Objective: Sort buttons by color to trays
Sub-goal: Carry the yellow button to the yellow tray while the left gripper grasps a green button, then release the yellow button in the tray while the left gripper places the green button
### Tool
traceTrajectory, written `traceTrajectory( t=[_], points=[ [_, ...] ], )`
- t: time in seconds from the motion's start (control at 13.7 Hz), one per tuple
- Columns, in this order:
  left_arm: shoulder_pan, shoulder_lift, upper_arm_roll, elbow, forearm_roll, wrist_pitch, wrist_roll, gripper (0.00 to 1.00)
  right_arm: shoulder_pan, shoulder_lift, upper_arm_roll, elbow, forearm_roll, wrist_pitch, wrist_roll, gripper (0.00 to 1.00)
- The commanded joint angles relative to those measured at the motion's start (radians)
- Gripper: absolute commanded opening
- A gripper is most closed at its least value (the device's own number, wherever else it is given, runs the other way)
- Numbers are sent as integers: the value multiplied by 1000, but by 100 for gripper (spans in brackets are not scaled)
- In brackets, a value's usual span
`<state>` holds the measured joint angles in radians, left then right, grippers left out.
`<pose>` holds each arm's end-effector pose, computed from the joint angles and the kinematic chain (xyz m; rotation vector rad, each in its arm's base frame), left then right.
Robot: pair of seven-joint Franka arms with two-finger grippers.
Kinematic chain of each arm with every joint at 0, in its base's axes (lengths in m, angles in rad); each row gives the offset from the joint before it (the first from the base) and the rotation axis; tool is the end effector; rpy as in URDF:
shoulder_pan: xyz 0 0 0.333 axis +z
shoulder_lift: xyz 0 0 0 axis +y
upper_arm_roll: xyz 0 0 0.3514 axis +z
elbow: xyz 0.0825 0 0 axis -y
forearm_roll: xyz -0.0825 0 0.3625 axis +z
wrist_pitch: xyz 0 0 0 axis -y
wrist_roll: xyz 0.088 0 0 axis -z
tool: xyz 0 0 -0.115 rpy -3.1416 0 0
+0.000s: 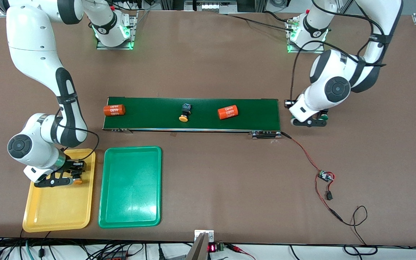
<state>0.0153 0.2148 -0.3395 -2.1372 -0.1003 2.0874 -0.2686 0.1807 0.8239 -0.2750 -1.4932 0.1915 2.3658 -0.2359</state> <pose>0.4981 -0.1692 0.3349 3.0390 0.0051 -0.4399 0.7317 -0.0237 0.2307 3.0647 0.1572 0.1110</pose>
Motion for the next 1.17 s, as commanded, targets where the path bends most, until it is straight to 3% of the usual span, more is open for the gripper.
traceTrajectory(
  t=[0.0,0.29,0.36,0.44,0.51,0.73,0.87,1.02,1.09],
  points=[
    [-31,69,-34,36,-56,93,-3,26,-3,-32,36,11,34,-66,-11,100],
    [-72,156,-65,33,-116,259,-55,28,37,-178,37,-12,37,-311,84,100],
    [-77,160,-70,30,-116,263,-55,38,60,-213,37,-24,37,-366,117,100],
    [-83,158,-78,26,-117,261,-57,82,92,-242,37,-38,36,-399,166,100],
    [-81,150,-79,26,-117,255,-43,100,133,-270,37,-59,32,-410,216,100],
    [-71,83,-78,31,-119,232,-47,100,276,-339,37,-122,28,-408,392,100],
    [-48,16,-55,36,-102,122,-46,100,360,-370,37,-154,28,-405,521,100],
    [-31,-15,25,36,-56,47,-44,100,437,-381,39,-168,26,-407,646,100],
    [-29,-15,64,34,21,16,-41,100,462,-385,40,-171,25,-407,703,100]
  ],
)
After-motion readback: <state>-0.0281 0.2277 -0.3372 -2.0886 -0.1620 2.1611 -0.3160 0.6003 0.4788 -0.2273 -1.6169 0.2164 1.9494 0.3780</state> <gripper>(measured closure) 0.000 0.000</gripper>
